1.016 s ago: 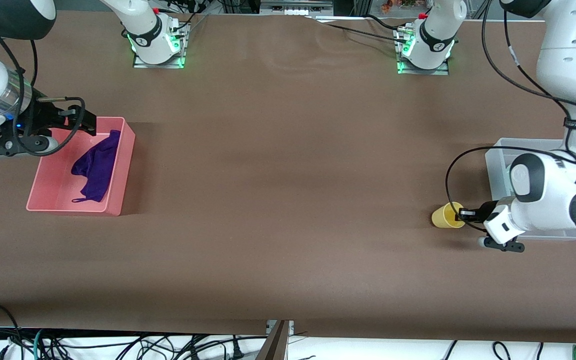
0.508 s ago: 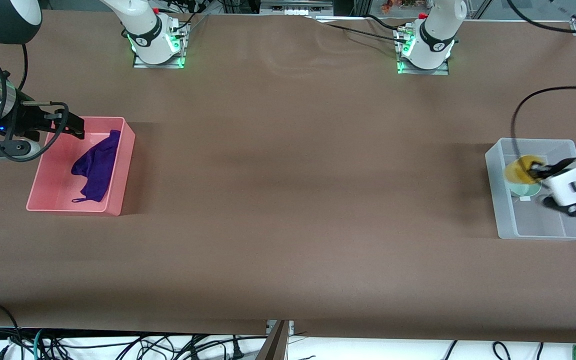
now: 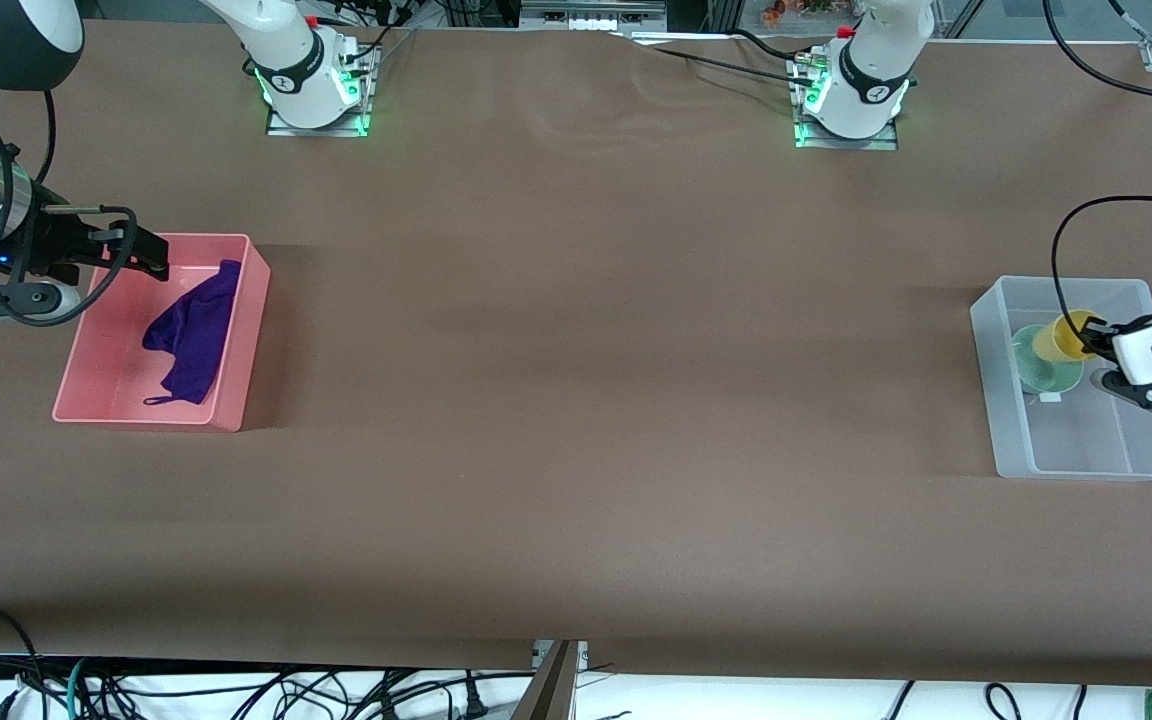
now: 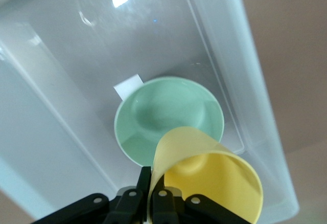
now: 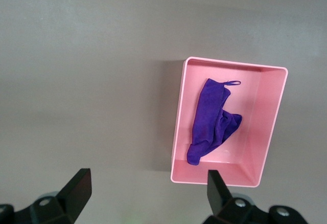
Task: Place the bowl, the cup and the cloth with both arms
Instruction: 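Release the cup and raise the left gripper away from the tray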
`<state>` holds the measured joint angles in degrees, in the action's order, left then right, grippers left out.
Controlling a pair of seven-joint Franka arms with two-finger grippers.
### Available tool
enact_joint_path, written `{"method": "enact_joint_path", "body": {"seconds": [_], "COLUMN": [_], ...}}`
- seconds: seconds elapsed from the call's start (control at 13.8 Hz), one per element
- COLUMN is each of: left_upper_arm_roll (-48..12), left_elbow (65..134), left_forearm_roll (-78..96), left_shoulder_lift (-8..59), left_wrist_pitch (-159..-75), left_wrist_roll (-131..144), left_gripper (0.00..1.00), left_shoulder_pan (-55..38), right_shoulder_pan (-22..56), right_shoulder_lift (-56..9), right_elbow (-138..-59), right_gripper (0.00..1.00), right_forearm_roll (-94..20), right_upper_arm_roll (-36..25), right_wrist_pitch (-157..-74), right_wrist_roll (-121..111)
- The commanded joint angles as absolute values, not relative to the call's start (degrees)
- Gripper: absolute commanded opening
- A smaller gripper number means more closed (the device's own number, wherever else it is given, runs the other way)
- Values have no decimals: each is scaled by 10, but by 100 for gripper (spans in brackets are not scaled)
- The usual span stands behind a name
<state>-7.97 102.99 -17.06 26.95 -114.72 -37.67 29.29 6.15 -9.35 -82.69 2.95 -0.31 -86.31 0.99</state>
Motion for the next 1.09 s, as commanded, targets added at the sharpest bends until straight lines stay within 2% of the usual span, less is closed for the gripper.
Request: {"method": "enact_joint_path", "body": {"seconds": [0.0,0.22,0.51,0.73,0.8,0.87,0.94,1.02], "left_upper_arm_roll": [-90,-134,-254,-356,-369,-359,-296,-208], "left_elbow": [1033,976,882,859,854,860,861,862], "left_forearm_roll": [-145,-137,-103,-111,-110,-104,-102,-82], "left_shoulder_lift": [244,229,229,224,210,188,156,129], "left_wrist_pitch": [-1138,-1066,-956,-915,-913,-913,-913,-918], "left_wrist_roll": [-397,-394,-247,-84,-57,-43,-36,-33], "left_gripper": [100,100,100,100,100,100,100,100], "left_shoulder_pan": [295,293,289,289,286,251,190,114], "right_shoulder_pan": [61,61,61,61,60,60,60,61], "right_shoulder_lift": [-100,-100,-100,-100,-100,-101,-103,-102], "right_elbow": [-809,-809,-809,-809,-809,-809,-809,-809], "right_gripper": [100,100,100,100,100,100,100,100], "right_forearm_roll": [33,32,32,32,32,32,31,31], "right_upper_arm_roll": [-1,-1,-1,-1,-2,-2,-2,-2], "right_wrist_pitch": [-853,-853,-853,-854,-854,-855,-855,-855], "right_wrist_roll": [9,10,10,9,9,9,9,10]}}
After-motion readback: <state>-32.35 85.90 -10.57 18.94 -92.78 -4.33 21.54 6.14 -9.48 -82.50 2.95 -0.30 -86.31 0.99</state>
